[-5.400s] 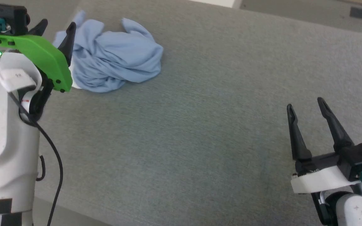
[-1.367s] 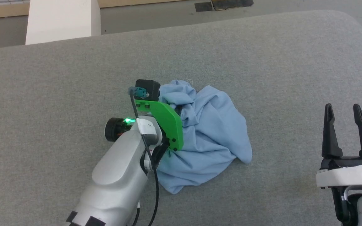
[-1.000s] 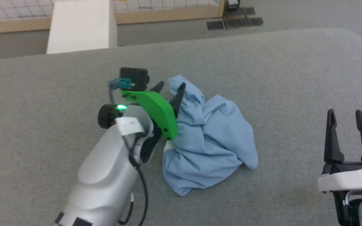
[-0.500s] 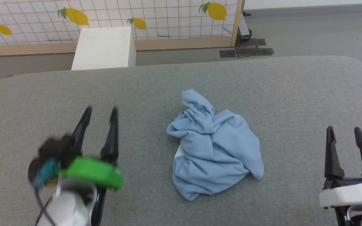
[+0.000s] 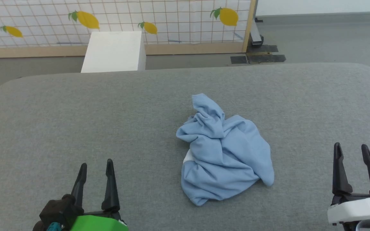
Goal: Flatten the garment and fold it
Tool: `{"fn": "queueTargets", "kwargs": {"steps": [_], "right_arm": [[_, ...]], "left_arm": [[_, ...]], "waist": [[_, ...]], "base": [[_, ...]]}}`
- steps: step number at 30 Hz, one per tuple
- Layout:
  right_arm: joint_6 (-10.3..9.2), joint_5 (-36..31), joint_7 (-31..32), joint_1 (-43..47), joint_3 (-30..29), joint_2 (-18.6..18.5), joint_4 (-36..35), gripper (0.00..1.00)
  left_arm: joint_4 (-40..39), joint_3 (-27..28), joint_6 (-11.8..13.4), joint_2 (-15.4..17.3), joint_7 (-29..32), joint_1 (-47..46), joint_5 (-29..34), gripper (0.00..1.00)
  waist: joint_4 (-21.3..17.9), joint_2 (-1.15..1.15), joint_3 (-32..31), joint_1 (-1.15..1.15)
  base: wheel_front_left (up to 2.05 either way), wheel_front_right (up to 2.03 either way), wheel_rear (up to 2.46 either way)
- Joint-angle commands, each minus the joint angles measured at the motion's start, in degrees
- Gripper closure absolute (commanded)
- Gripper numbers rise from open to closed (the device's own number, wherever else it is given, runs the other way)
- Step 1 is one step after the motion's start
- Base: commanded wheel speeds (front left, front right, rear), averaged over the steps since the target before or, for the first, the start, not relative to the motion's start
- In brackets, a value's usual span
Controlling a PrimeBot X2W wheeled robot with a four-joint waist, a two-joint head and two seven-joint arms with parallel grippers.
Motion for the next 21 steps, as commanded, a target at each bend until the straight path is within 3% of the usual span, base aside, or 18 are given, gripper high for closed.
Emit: {"fn": "queueTargets", "kwargs": {"steps": [1,9,12,13,18,21], "right_arm": [[-0.09,0.9,0.0,0.5,0.2,0.0,0.4,0.00],[-0.09,1.4,6.0,-5.0,4.3,0.0,-0.8,0.00],[-0.09,3.3,12.6,-8.7,6.3,-1.5,-1.6,0.00],[-0.09,6.5,19.2,-12.5,7.6,-3.7,-1.9,0.00],[-0.09,11.1,29.1,-19.6,8.2,-6.9,-1.1,0.00],[-0.09,12.1,35.3,-23.0,7.1,-7.0,1.5,0.00]], "left_arm": [[-0.3,0.5,-0.7,-0.7,-0.4,0.5,0.9,0.00],[0.8,1.9,-3.5,-2.7,-0.4,-1.2,3.3,0.00],[1.0,2.5,-4.2,-3.3,-0.4,-1.6,3.9,0.00],[1.2,3.1,-4.8,-4.1,-0.4,-1.9,4.4,0.00],[1.7,3.4,-6.0,-6.0,-0.4,-3.2,5.6,0.00],[2.0,3.2,-7.0,-6.9,-0.4,-4.3,6.7,0.00]], "waist": [[0.7,0.00,0.1,0.00],[3.1,0.00,1.3,0.00],[4.1,0.00,2.5,0.00],[5.0,0.00,4.0,0.00],[6.7,0.00,7.5,0.00],[7.7,0.00,9.8,0.00]], "base": [[0.00,0.00,0.00],[0.00,0.00,0.00],[0.00,0.00,0.00],[0.00,0.00,0.00],[0.00,0.00,0.00],[0.00,0.00,0.00]]}}
